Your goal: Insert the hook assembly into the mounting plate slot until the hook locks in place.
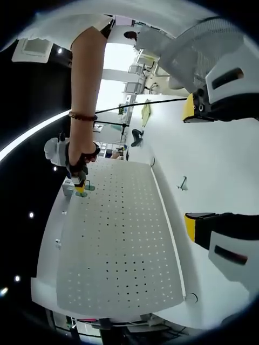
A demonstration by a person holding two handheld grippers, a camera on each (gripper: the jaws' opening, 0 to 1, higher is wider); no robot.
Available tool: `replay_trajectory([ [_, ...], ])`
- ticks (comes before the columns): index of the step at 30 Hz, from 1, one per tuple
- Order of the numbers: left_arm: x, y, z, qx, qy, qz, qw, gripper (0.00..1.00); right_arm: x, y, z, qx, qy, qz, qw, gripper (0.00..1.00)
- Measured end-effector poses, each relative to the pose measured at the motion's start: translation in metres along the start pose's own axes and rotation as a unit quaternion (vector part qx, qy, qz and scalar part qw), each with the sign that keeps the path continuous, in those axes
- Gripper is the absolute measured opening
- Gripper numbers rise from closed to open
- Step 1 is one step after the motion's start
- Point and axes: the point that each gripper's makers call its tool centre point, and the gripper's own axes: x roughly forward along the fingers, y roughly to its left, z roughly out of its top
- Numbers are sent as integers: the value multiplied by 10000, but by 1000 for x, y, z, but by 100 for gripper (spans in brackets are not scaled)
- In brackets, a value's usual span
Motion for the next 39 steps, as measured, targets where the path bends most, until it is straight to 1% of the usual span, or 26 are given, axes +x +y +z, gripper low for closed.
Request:
replay_trajectory([
  [5,1,-1,-3,-9,50,-23,10000,69,4,-2,-2,-37,-1,-22,10000,1],
  [7,3,-1,-4,-22,62,-32,10000,69,4,-2,0,-148,-54,-47,9999,1],
  [10,4,1,-6,1,99,-7,10000,69,8,-4,-3,-64,-28,-44,10000,1],
  [12,5,0,-5,95,149,4,9998,69,12,-4,-6,-58,42,-23,10000,1],
  [18,6,-2,-3,83,111,-14,9999,68,19,-7,-10,-47,80,-57,9999,1],
  [20,6,-2,-3,86,124,-6,9999,68,19,-8,-13,4,112,-87,9999,1],
  [22,5,-2,-4,192,194,26,9996,68,19,-9,-13,-12,116,-102,9999,1],
  [26,5,-3,-1,185,145,18,9997,68,19,-10,-11,62,80,-122,9999,1],
  [30,6,-3,-2,223,174,16,9996,68,20,-9,-16,121,134,-114,9998,1],
  [39,6,-7,-4,216,202,-14,9996,68,21,-6,-19,-13,187,-92,9998,1],
])
